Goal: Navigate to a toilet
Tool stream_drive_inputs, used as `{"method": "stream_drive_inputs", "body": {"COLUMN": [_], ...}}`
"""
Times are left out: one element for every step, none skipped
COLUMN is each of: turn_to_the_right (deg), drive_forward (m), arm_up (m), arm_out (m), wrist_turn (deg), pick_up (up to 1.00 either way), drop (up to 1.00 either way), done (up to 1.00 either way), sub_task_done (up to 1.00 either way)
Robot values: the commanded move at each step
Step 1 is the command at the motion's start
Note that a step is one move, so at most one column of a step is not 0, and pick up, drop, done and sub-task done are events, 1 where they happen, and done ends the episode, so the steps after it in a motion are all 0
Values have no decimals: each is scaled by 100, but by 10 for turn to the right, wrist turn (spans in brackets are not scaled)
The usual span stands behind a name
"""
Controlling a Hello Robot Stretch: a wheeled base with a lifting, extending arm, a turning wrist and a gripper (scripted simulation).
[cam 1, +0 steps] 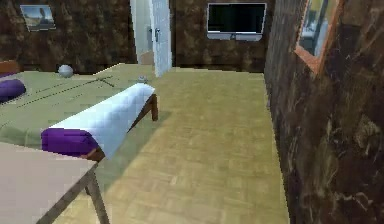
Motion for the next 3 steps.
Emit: {"method": "stream_drive_inputs", "body": {"turn_to_the_right": [0, 0, -30], "drive_forward": [100, 100, 0], "arm_up": [0, 0, 0], "arm_out": [0, 0, 0], "wrist_turn": [0, 0, 0], "pick_up": [0, 0, 0], "drop": [0, 0, 0], "done": [0, 0, 0], "sub_task_done": [0, 0, 0]}}
